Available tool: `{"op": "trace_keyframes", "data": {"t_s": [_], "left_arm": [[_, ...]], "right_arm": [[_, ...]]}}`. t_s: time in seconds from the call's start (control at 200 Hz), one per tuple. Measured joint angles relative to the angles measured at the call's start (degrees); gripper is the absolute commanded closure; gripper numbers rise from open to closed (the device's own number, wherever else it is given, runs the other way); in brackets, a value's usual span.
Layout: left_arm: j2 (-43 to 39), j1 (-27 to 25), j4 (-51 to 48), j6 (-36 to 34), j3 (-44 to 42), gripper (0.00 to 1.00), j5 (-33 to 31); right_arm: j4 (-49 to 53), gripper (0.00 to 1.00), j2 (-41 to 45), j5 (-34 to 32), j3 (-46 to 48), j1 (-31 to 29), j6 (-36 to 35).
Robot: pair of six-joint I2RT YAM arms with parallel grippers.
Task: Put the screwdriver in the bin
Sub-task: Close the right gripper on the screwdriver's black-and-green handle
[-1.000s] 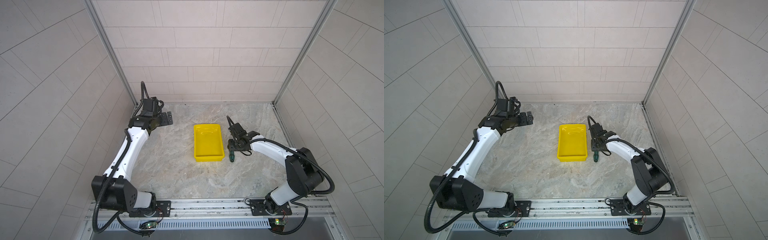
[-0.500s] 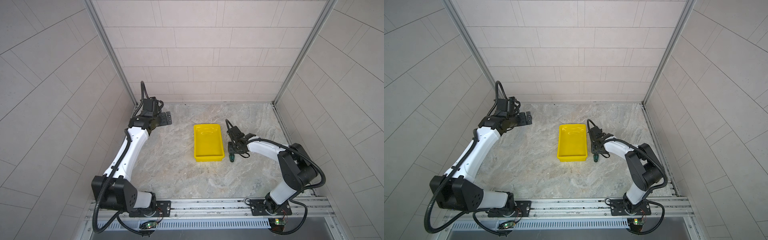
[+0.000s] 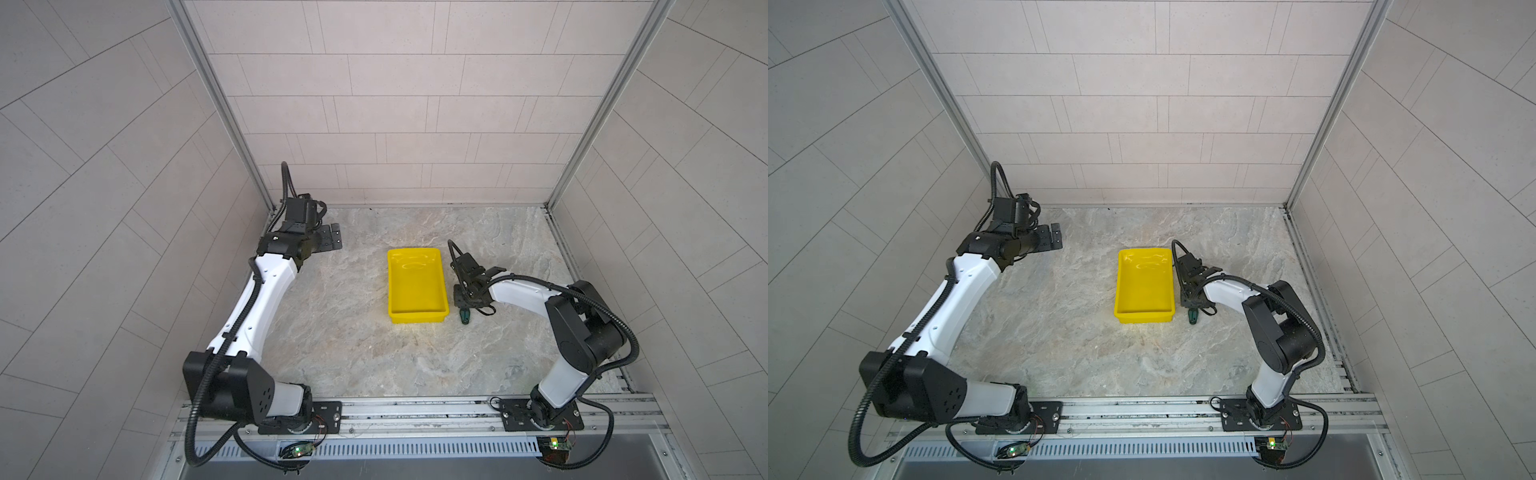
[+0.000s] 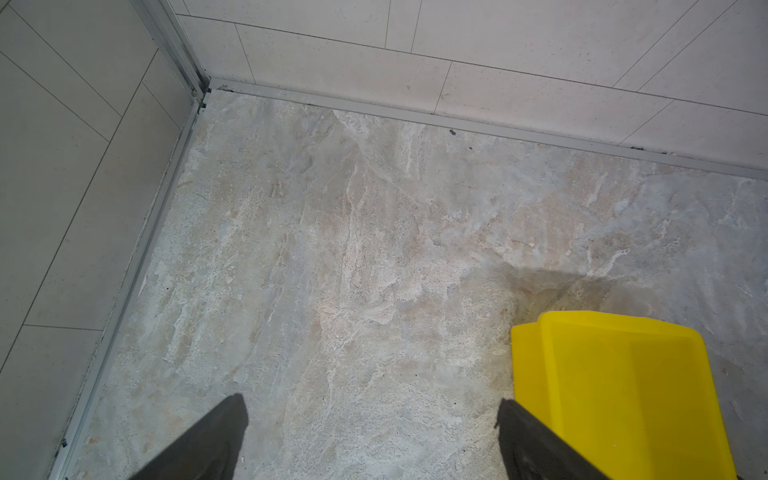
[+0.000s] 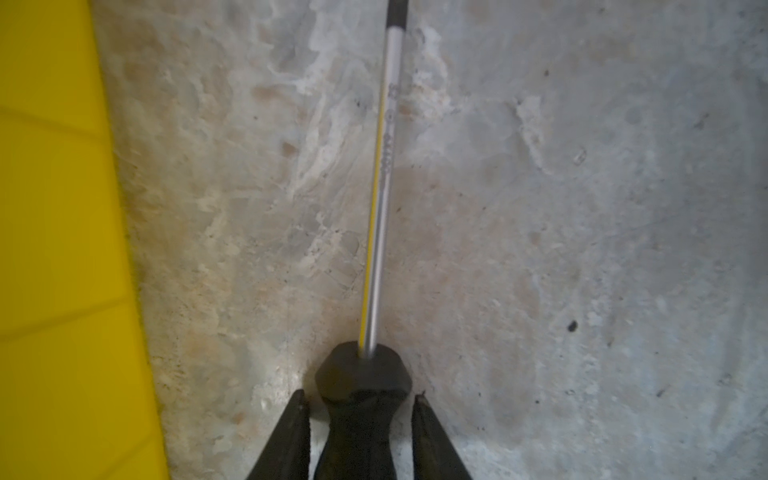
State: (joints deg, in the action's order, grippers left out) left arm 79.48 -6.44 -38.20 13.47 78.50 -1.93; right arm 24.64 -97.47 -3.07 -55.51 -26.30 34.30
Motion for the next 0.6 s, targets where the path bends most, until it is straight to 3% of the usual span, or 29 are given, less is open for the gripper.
{"op": "trace_keyframes", "data": {"t_s": [0.6], "left_arm": [[0.0, -0.02, -0.28, -0.31, 0.0, 0.0, -1.03]], "right_arm": [[1.46, 0.9, -1.33, -1.44, -2.95, -0.04, -1.44]]}}
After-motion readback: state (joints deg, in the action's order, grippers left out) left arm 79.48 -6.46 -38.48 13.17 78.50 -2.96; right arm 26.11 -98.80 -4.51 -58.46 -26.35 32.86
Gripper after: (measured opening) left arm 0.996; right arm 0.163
